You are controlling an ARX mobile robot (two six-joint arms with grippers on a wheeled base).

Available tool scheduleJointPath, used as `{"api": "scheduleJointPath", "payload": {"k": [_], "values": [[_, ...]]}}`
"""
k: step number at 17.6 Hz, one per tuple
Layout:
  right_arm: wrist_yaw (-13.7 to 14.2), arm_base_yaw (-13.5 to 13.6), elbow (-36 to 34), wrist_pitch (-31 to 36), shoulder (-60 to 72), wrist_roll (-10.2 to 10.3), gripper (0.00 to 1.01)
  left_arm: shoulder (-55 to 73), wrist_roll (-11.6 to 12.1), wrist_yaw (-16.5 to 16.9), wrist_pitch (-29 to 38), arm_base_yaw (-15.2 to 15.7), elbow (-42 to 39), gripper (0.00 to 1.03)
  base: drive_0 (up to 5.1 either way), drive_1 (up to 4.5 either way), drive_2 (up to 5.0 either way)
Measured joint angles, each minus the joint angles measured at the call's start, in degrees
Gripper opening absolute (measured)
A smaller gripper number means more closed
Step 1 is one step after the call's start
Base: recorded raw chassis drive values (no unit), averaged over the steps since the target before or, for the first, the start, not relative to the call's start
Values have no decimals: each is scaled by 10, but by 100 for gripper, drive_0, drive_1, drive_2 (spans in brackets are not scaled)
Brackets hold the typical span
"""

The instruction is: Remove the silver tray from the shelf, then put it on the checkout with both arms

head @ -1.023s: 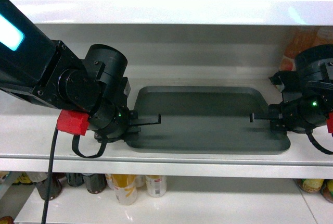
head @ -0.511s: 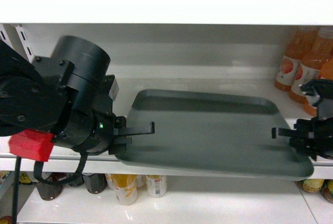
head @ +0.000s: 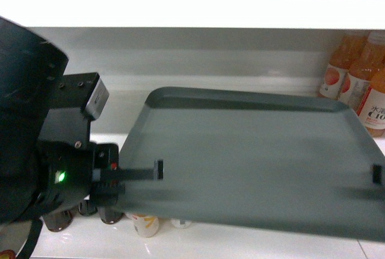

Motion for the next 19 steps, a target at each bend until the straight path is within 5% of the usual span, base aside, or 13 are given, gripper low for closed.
{"api": "scheduleJointPath", "payload": {"k": [4,19], "values": [[-16,0,-133,-5,-174,13,3,-137,-3,-25,-3,-27,-102,2,0,0,0],[-20,0,-133,-3,-184,15,3,-147,11,-33,5,-27,-105,2,0,0,0]]}}
